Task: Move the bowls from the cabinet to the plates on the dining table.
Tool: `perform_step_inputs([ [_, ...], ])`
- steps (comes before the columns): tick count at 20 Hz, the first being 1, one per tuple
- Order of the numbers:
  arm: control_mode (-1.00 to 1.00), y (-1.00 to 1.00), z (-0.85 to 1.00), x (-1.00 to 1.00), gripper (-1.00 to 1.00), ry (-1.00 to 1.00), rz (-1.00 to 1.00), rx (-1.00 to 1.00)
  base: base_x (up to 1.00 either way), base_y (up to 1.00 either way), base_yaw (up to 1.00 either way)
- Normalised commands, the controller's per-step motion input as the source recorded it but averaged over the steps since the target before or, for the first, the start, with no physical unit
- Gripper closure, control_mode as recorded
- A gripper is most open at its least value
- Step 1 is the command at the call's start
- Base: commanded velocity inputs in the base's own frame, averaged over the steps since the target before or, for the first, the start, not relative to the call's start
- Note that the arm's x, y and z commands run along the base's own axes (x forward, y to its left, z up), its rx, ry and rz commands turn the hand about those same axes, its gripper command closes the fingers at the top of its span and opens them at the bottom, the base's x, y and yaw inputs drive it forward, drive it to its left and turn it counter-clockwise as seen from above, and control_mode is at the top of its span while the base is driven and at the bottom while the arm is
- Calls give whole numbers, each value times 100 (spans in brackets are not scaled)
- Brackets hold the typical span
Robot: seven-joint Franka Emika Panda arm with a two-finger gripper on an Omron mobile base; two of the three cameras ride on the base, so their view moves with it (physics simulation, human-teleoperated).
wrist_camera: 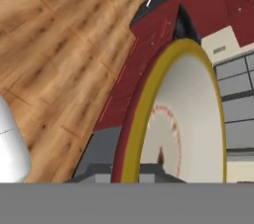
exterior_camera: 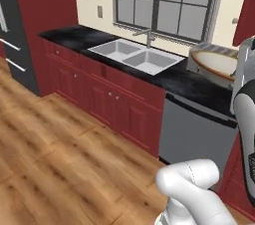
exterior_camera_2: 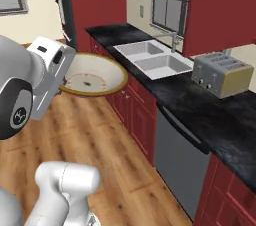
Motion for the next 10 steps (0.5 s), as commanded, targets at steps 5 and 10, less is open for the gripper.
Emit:
perform_step_inputs([
  [5,100,0,0,0,100,0,0,0,21,21,38],
  [10,100,0,0,0,100,0,0,0,24,19,37],
])
